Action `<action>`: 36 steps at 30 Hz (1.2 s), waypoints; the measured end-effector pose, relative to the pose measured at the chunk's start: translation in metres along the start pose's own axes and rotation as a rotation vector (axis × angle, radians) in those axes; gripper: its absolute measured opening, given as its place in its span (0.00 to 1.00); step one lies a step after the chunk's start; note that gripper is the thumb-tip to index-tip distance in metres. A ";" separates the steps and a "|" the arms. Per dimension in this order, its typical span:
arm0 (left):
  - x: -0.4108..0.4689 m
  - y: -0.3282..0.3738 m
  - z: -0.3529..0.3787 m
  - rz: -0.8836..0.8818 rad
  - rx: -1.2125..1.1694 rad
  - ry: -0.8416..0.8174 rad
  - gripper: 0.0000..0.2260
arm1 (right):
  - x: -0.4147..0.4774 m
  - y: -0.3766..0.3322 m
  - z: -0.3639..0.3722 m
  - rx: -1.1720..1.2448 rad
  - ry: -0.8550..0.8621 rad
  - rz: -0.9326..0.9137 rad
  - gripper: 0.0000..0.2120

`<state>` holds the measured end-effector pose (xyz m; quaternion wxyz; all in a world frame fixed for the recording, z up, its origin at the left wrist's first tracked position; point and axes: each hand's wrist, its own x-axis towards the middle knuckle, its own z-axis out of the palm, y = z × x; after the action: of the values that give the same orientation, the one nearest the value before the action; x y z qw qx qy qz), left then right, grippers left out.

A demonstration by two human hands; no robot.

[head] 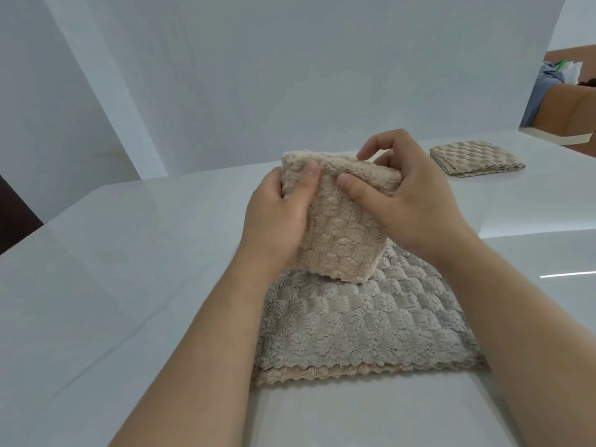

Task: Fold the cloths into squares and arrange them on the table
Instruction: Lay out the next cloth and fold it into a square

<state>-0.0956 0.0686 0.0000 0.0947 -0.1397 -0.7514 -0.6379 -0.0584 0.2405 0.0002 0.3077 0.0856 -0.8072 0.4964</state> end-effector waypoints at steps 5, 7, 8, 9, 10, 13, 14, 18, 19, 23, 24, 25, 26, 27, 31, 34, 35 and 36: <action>0.000 -0.001 0.000 0.116 0.042 0.101 0.08 | -0.001 0.001 0.004 -0.111 0.005 -0.123 0.14; -0.002 0.000 -0.001 0.231 0.099 0.111 0.13 | 0.000 0.003 0.003 -0.149 0.018 -0.160 0.13; -0.004 0.000 -0.003 0.300 0.142 0.101 0.17 | 0.000 0.003 0.003 -0.163 0.023 -0.171 0.12; -0.005 0.001 -0.003 0.367 0.198 0.083 0.20 | 0.001 0.003 0.003 -0.171 0.027 -0.177 0.12; -0.006 0.001 -0.004 0.428 0.259 0.062 0.20 | 0.001 0.004 0.003 -0.177 0.028 -0.179 0.12; -0.006 -0.001 -0.003 0.524 0.361 0.054 0.12 | 0.002 0.005 0.002 -0.175 0.018 -0.174 0.11; -0.005 -0.002 -0.003 0.523 0.356 0.057 0.09 | 0.002 0.005 0.001 -0.168 0.013 -0.169 0.10; -0.005 -0.002 -0.004 0.502 0.336 0.056 0.02 | 0.003 0.005 0.001 -0.172 -0.013 -0.125 0.12; -0.005 -0.001 -0.005 0.496 0.326 0.069 0.02 | 0.003 0.005 0.001 -0.180 -0.017 -0.102 0.14; -0.003 0.000 -0.007 0.455 0.308 0.128 0.01 | 0.004 0.002 -0.006 -0.108 -0.077 0.012 0.20; -0.002 -0.001 -0.008 0.442 0.304 0.137 0.02 | 0.004 0.001 -0.008 -0.051 -0.087 0.049 0.22; 0.000 -0.001 -0.009 0.425 0.299 0.144 0.03 | 0.005 -0.001 -0.011 -0.015 -0.082 0.077 0.24; 0.001 -0.003 -0.010 0.407 0.293 0.150 0.03 | 0.005 -0.001 -0.012 -0.013 -0.068 0.083 0.25; 0.002 -0.004 -0.010 0.388 0.287 0.155 0.03 | 0.006 -0.001 -0.013 -0.040 -0.049 0.075 0.23; 0.007 -0.009 -0.008 0.335 0.267 0.166 0.04 | 0.006 0.000 -0.012 -0.142 -0.036 0.081 0.22; 0.011 -0.014 -0.010 0.297 0.229 0.167 0.05 | 0.006 0.002 -0.012 -0.192 -0.074 0.097 0.29; 0.012 -0.014 -0.011 0.280 0.206 0.152 0.05 | 0.006 0.002 -0.012 -0.208 -0.082 0.094 0.32; 0.013 -0.015 -0.011 0.269 0.186 0.140 0.05 | 0.006 0.002 -0.012 -0.215 -0.087 0.093 0.35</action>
<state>-0.1129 0.0569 -0.0080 0.2440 -0.1849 -0.7731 -0.5555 -0.0591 0.2531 0.0060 0.2563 0.0358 -0.8715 0.4165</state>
